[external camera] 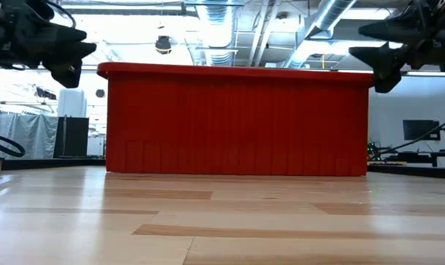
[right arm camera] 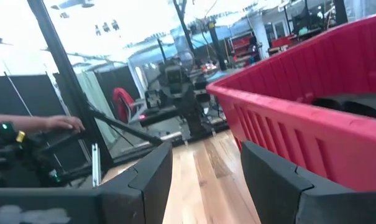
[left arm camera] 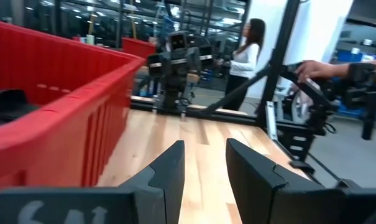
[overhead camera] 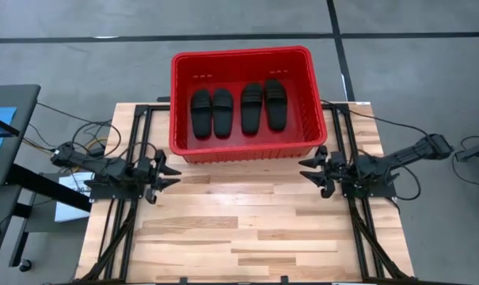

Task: Pick and place slides into bin
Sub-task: Return to Home Position

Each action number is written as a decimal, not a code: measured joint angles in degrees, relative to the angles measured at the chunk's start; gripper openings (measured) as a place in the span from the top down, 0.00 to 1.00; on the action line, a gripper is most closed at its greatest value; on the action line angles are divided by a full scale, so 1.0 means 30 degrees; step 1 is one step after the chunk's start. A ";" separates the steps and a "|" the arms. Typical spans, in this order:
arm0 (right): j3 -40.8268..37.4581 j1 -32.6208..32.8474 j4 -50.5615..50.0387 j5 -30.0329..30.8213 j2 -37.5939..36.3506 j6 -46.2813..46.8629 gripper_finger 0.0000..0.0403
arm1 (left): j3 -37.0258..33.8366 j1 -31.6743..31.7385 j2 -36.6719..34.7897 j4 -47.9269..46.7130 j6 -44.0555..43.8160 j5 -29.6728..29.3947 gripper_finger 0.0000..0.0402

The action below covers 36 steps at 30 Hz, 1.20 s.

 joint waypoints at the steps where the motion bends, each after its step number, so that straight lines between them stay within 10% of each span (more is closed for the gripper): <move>1: 0.0000 0.0000 -0.0305 0.0000 -0.0431 0.0000 0.55 | 0.0000 0.0208 -0.0003 -0.0001 0.0000 -0.0003 0.73; 17: -0.0007 0.0000 -0.3912 0.0000 -0.7085 0.0000 0.55 | -0.0029 0.2036 0.0076 0.0025 0.0001 -0.0054 0.73; 36: -0.0007 0.0000 -0.4500 0.0000 -0.7178 -0.0008 0.55 | -0.0058 0.2036 0.0113 0.0032 0.0015 -0.0054 0.73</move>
